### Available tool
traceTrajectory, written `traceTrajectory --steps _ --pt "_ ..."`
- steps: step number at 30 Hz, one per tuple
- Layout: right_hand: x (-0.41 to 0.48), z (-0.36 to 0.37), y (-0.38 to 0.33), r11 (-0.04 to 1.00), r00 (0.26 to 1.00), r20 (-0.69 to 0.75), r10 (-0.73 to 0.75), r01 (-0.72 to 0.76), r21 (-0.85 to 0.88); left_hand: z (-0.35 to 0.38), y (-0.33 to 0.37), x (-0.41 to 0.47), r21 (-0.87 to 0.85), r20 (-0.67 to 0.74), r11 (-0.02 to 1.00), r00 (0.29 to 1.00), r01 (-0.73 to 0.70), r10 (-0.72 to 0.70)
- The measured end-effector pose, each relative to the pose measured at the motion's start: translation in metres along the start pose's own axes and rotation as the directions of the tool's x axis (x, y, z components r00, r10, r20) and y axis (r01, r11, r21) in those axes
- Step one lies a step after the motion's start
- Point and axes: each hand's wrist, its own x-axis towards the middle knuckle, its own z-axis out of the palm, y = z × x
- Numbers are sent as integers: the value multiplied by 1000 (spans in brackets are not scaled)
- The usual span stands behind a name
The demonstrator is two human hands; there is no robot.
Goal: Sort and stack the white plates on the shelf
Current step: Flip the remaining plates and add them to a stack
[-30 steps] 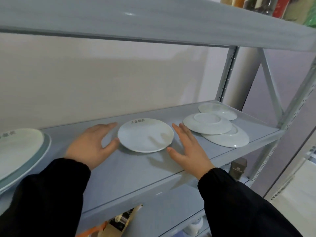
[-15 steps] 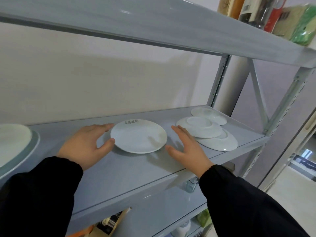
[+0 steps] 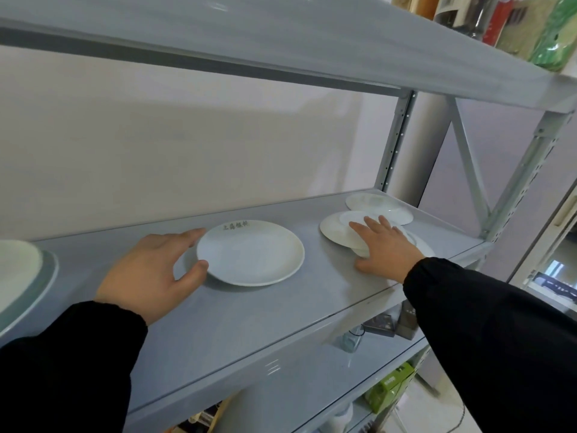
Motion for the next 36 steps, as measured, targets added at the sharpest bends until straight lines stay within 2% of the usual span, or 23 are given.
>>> traceTrajectory --steps 6,11,14,19,23,27,31,34,36 --pt "18 -9 -3 1000 995 96 11 -11 6 1 1 0 -2 -19 1000 1000 9 -9" --pt "25 -7 -13 994 996 88 -19 29 -109 1 2 1 49 -37 999 999 -15 16" --pt "22 -1 -18 988 999 22 -42 44 -150 0 2 -1 57 -31 998 1000 -2 4" --pt "11 9 -14 961 974 -177 -140 90 -263 1 2 -1 62 -24 998 1000 -3 4" --pt "2 10 -8 960 949 -262 -174 104 -261 1 4 0 38 -14 999 1000 5 -4" --pt "-1 -2 -6 992 925 -362 -115 129 12 1 5 0 10 -8 999 999 41 -41" --pt "-10 -23 -17 917 803 -596 20 224 332 2 4 0 7 -10 999 999 44 -44" --pt "-19 -37 -42 769 734 -652 189 302 563 3 5 1 -4 -14 999 999 46 -46" --pt "-23 -38 -63 526 757 -535 375 302 795 3 5 1 -8 -12 999 999 48 -48"
